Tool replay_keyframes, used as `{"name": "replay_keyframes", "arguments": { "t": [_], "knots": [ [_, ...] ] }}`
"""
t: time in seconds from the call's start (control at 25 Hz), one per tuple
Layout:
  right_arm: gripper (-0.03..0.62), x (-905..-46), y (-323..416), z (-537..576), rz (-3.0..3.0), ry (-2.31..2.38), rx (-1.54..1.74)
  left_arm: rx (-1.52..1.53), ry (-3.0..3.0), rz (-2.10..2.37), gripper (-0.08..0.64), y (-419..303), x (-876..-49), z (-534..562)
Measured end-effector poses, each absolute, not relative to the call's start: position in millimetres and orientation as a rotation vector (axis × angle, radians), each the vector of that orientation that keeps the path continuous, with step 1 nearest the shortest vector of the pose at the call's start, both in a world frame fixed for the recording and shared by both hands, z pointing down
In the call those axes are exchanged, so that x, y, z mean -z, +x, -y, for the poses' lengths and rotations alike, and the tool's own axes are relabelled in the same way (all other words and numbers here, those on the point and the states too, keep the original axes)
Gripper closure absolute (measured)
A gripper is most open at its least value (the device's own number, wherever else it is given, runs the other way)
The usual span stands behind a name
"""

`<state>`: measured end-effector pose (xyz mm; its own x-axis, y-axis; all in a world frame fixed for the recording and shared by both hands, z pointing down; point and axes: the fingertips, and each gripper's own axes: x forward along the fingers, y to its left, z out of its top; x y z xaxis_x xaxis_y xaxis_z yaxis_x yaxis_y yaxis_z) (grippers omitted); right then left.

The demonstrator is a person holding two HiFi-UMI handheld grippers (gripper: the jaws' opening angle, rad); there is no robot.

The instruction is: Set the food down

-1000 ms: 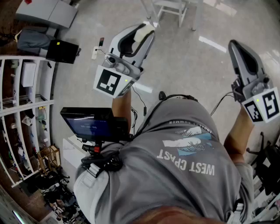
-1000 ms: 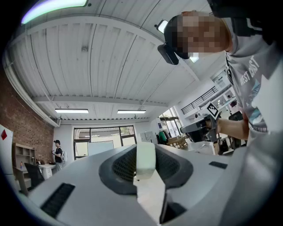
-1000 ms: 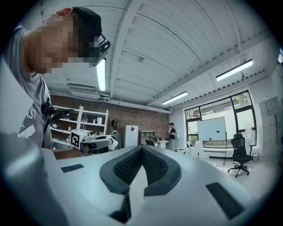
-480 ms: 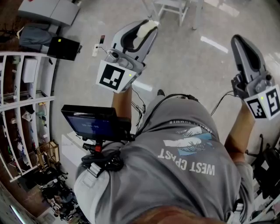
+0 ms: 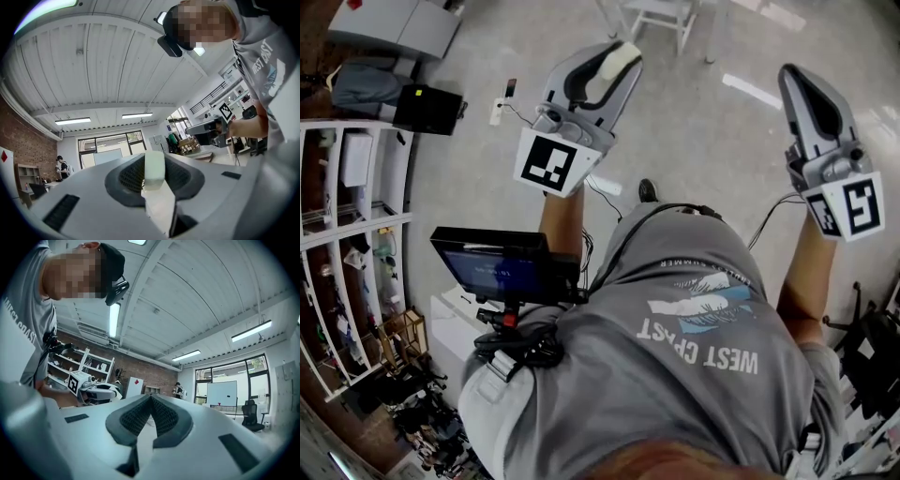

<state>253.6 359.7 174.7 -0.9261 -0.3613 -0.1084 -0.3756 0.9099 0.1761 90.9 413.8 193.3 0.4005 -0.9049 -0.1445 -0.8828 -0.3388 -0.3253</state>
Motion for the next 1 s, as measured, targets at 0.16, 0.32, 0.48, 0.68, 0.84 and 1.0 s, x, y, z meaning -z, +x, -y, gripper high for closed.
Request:
{"name": "replay_keyframes", "arguments": {
  "t": [0.16,0.32,0.48,0.68,0.84,1.0],
  "knots": [
    [0.588,-193,258,-348,-2.987,-0.625,-0.288,0.084,-2.323,-1.506,0.453,98,-205,-398],
    [0.588,-192,250,-339,-2.975,-0.666,-0.292,0.101,-2.329,-1.465,0.454,93,-203,-387],
    [0.588,-190,223,-328,-2.969,-0.689,-0.295,0.090,-2.333,-1.432,0.453,68,-199,-374],
    [0.588,-188,181,-311,-2.973,-0.713,-0.312,0.077,-2.353,-1.402,0.454,30,-201,-353],
    [0.588,-186,169,-305,-2.980,-0.730,-0.319,0.044,-2.367,-1.388,0.453,20,-203,-341],
    [0.588,-184,164,-297,-2.994,-0.738,-0.323,0.030,-2.391,-1.390,0.453,19,-207,-333]
  ]
}}
